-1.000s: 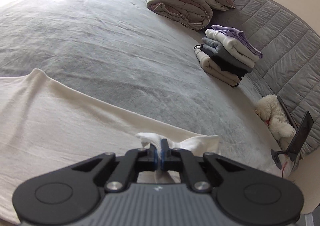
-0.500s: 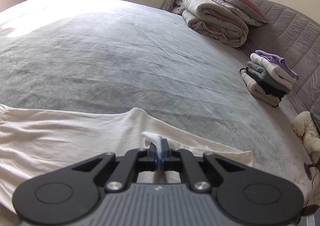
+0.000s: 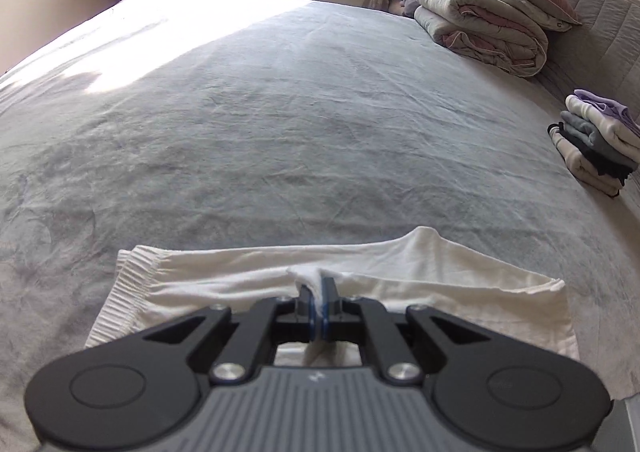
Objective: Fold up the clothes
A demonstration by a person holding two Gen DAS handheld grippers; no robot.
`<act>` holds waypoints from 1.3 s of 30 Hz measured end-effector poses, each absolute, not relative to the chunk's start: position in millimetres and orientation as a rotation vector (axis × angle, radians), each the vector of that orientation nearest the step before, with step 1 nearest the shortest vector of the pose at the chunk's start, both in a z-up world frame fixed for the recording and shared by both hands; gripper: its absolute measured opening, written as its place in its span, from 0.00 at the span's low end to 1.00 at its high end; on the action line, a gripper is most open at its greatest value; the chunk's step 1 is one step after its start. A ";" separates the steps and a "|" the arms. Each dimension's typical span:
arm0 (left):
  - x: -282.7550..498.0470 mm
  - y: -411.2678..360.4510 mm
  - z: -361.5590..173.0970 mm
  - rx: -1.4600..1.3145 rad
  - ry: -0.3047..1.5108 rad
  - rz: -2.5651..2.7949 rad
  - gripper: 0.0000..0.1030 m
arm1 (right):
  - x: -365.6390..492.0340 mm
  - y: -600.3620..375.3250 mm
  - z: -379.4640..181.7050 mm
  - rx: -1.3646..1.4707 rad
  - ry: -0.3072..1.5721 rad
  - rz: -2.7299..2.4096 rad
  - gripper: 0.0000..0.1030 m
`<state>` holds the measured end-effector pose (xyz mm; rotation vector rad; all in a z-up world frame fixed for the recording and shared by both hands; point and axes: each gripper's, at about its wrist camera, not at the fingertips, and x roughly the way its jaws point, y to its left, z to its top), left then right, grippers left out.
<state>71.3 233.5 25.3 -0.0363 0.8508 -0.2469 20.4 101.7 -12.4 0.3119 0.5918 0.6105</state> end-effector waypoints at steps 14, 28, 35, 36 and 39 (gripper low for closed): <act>90.7 304.4 16.9 0.016 0.849 -0.199 0.03 | 40.0 169.4 -16.2 0.395 0.641 0.684 0.05; 86.9 341.2 7.1 -0.028 0.829 0.012 0.21 | 31.9 186.9 -25.9 0.463 0.765 0.821 0.17; 65.7 345.2 25.5 -0.150 0.799 0.066 0.39 | 13.2 166.4 -17.9 0.412 0.768 0.860 0.43; 61.8 342.2 28.0 -0.165 0.790 0.056 0.40 | 11.4 160.9 -16.4 0.409 0.766 0.854 0.43; 52.8 327.6 32.4 -0.163 0.772 0.022 0.43 | 9.6 142.4 -13.5 0.395 0.754 0.812 0.43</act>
